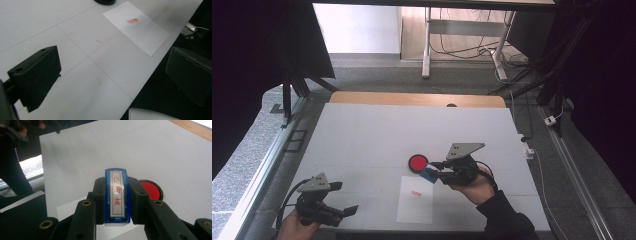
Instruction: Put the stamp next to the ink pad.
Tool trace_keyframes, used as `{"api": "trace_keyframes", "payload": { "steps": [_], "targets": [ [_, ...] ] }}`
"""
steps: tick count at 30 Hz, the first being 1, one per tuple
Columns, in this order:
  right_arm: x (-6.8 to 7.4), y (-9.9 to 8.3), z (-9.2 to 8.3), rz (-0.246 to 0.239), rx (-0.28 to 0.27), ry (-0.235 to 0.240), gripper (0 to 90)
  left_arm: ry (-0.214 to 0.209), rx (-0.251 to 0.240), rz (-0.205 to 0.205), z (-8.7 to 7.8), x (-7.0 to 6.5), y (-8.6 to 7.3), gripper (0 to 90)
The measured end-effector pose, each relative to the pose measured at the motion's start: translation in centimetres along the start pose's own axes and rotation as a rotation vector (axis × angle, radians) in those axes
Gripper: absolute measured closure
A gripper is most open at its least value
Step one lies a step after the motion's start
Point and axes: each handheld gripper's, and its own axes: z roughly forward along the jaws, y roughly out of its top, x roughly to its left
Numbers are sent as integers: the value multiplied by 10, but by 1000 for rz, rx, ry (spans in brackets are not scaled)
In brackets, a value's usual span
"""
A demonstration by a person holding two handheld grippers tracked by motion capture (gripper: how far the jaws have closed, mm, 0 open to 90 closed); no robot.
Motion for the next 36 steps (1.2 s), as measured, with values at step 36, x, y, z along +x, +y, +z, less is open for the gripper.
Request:
{"api": "trace_keyframes", "payload": {
  "steps": [36],
  "targets": [
    [-55, -33, -4, 81, 136, -273, 702, 94, 12, -20, -6, 2, -4, 1]
  ]
}}
